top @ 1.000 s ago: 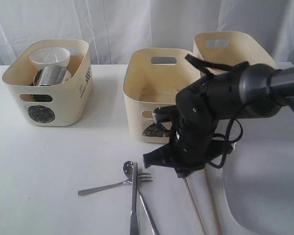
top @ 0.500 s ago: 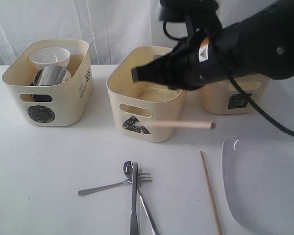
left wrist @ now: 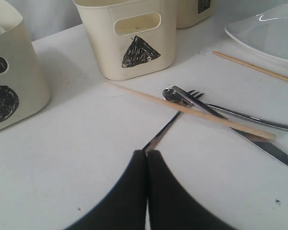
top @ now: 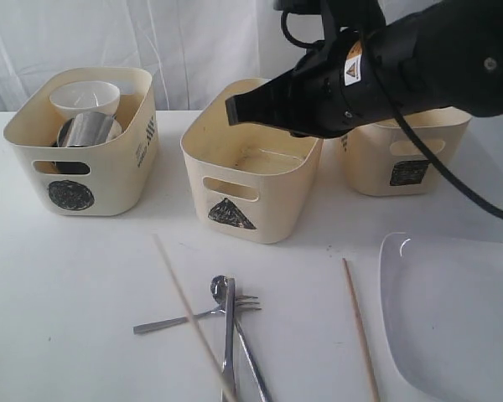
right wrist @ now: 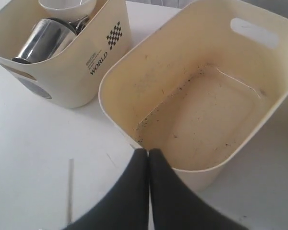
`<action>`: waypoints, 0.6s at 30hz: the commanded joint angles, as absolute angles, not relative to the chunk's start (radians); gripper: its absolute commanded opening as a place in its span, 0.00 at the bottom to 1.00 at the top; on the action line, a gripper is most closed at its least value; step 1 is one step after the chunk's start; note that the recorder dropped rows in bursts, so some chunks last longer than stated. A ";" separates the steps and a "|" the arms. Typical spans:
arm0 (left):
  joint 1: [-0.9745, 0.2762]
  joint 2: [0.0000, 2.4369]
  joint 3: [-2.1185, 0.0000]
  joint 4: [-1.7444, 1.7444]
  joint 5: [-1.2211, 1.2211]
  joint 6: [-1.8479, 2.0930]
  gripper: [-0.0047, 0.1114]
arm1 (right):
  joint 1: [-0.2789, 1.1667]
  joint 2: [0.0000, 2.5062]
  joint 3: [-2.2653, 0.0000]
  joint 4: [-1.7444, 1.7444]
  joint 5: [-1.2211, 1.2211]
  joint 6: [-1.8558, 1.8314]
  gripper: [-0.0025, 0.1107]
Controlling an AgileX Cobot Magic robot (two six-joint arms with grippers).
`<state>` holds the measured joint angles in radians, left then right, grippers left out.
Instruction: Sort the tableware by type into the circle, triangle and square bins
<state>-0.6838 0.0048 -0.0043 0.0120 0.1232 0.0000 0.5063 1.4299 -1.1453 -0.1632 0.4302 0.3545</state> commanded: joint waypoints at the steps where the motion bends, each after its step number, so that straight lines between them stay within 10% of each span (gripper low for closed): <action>1: -0.687 0.000 0.000 0.000 0.123 0.000 0.04 | 0.497 1.434 -1.130 -0.170 0.459 0.353 0.02; 13: -0.687 0.000 0.000 0.000 0.123 0.000 0.04 | 0.608 1.537 -1.096 -0.091 0.627 0.127 0.03; 18: -0.687 0.000 0.000 0.000 0.123 0.000 0.04 | 0.638 1.573 -1.098 -0.081 0.631 0.133 0.18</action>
